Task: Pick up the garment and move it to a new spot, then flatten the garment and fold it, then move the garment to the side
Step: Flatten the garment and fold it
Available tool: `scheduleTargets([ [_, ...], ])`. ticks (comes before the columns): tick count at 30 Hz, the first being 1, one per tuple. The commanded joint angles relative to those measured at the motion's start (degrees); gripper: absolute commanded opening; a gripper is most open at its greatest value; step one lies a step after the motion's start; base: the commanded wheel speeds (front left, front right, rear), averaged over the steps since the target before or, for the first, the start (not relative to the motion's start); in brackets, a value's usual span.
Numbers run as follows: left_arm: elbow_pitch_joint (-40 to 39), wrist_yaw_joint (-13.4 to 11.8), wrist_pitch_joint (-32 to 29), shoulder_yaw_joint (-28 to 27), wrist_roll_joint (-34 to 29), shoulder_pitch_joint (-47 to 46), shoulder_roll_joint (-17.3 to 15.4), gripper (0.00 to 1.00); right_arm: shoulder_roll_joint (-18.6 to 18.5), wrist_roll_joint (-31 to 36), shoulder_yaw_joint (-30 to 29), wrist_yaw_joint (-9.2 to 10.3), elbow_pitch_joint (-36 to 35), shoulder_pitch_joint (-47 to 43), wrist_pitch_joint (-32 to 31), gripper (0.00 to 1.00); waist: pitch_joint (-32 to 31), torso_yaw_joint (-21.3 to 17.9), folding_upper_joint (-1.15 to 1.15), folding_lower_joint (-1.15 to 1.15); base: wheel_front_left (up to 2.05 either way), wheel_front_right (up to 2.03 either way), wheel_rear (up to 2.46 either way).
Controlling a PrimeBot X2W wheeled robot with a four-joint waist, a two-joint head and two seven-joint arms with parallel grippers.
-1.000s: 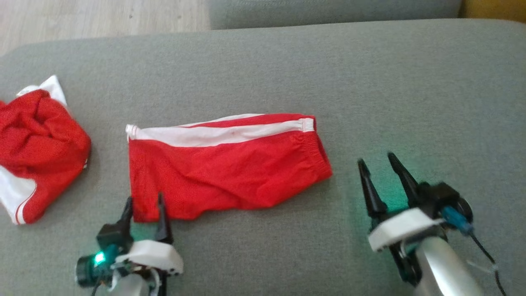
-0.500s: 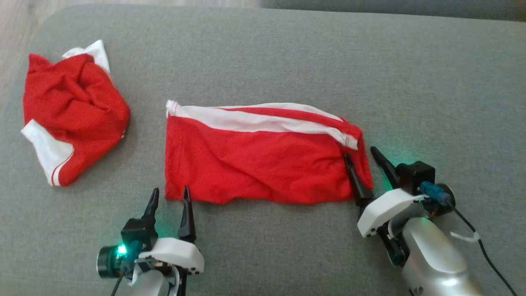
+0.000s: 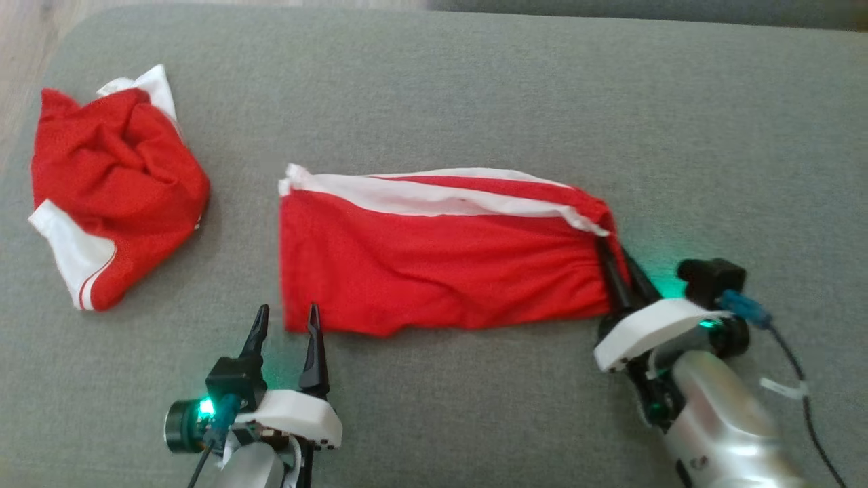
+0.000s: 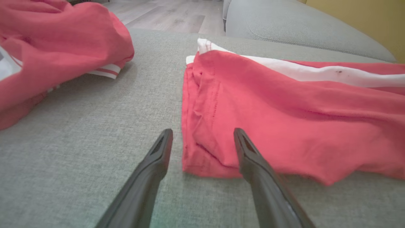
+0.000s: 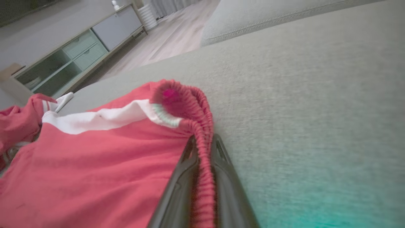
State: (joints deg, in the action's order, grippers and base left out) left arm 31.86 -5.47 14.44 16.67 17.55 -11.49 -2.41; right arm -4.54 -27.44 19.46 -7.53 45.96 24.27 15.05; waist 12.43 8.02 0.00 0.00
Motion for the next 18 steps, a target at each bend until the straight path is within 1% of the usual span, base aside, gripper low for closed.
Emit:
scheduleTargets([
  [1,-1.31,0.27,0.55,-1.68,-0.52,-1.06,-0.47,1.0,-1.75,-1.4,-0.65,0.04,-0.64,-1.23,-0.05,0.0,-0.7,-0.72,0.0,0.0,0.0,0.0,0.0],
  [7,-0.05,1.35,0.55,-2.01,-1.37,0.34,-0.47,1.0,-7.3,-2.96,-6.65,0.04,-2.41,-2.21,-0.05,0.0,-3.38,-3.11,0.0,0.0,0.0,0.0,0.0],
  [11,0.94,2.07,0.56,-1.51,-1.41,1.0,-0.47,1.0,-8.7,-3.2,-8.21,0.04,-3.44,-2.35,-0.05,0.0,-4.47,-4.13,0.0,0.0,0.0,0.0,0.0],
  [14,1.83,2.41,0.56,-0.54,-1.11,1.43,-0.47,1.0,-7.7,-5.04,-6.25,0.04,-5.29,-2.2,-0.14,0.0,-5.26,-4.53,0.0,0.0,0.0,0.0,0.0],
  [15,2.3,2.4,0.56,0.19,-0.78,1.6,-0.47,1.0,-6.12,-7.69,-3.43,0.04,-7.45,-2.14,-1.42,0.0,-5.76,-4.43,0.0,0.0,0.0,0.0,0.0],
  [18,2.96,2.51,0.56,1.41,-0.32,1.56,-0.47,1.0,-3.66,-12.53,0.9,0.04,-11.86,-2.17,-4.57,0.0,-6.09,-3.54,0.0,0.0,0.0,0.0,0.0],
])
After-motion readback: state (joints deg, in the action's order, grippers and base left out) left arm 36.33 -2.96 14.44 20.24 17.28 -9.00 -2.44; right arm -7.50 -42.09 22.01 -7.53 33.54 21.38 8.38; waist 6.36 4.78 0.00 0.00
